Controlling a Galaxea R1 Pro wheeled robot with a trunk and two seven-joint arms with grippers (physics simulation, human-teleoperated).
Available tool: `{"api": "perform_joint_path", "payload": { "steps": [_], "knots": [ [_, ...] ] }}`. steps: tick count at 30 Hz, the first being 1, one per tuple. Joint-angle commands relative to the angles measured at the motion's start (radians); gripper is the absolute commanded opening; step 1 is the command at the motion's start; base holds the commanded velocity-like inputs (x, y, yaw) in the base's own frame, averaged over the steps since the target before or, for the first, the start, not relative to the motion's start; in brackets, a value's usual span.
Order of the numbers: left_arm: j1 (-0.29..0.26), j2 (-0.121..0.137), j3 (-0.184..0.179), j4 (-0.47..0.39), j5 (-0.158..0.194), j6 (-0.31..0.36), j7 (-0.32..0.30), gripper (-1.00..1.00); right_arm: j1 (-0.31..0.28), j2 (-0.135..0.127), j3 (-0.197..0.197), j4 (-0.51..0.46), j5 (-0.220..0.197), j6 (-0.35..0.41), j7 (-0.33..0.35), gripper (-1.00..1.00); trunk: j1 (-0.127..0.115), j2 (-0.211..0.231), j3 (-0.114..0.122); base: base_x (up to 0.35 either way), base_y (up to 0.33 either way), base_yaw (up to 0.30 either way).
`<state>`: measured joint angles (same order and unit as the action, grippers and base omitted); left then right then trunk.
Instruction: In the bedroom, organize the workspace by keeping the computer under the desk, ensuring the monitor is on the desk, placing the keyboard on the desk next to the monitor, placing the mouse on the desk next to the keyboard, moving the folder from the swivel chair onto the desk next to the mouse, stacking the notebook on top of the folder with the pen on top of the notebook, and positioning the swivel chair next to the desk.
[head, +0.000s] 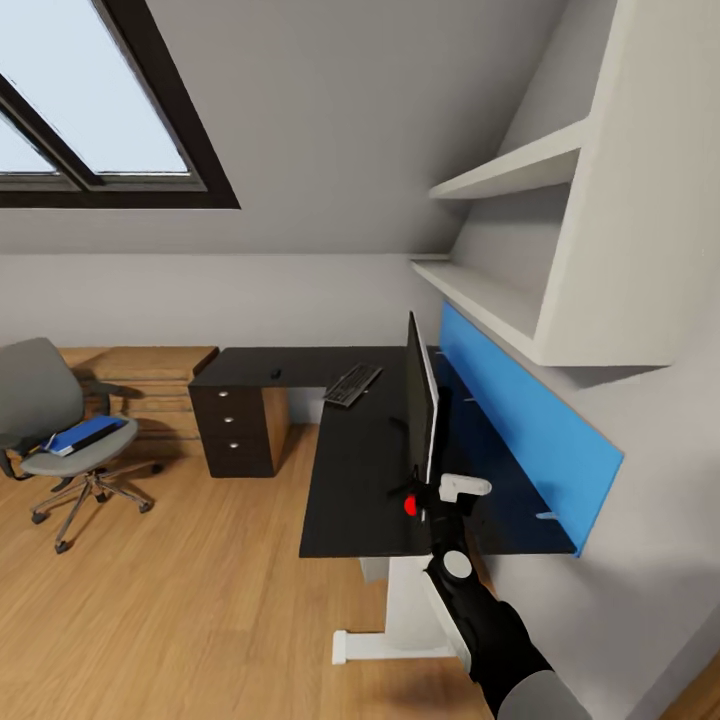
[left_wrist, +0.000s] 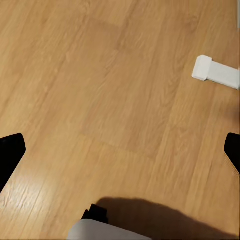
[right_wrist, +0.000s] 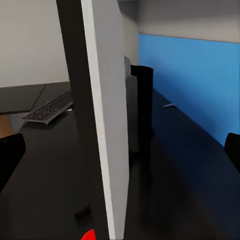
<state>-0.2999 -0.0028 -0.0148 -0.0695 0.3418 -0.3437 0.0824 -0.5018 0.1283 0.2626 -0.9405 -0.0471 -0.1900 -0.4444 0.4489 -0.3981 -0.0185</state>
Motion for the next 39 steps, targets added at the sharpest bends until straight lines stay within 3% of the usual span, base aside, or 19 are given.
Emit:
{"api": "perform_joint_path", "payload": {
  "steps": [1,12,39],
  "knots": [
    [-0.001,0.000,-0.002,0.000,0.002,-0.003,0.003,1.00,-0.001,-0.001,0.003,0.001,-0.005,-0.005,-0.005,1.00,0.001,-0.002,-0.002,0.331,0.000,0.000],
    [-0.001,0.001,-0.002,0.000,0.002,-0.003,0.004,1.00,-0.001,-0.001,0.003,0.002,-0.005,-0.005,-0.005,1.00,0.001,-0.002,-0.002,0.284,0.000,0.000],
    [-0.001,0.001,-0.002,0.000,0.002,-0.004,0.005,1.00,-0.001,-0.001,0.003,0.008,-0.004,-0.004,-0.005,1.00,0.001,-0.002,-0.002,0.011,-0.066,0.000]
  ]
}}
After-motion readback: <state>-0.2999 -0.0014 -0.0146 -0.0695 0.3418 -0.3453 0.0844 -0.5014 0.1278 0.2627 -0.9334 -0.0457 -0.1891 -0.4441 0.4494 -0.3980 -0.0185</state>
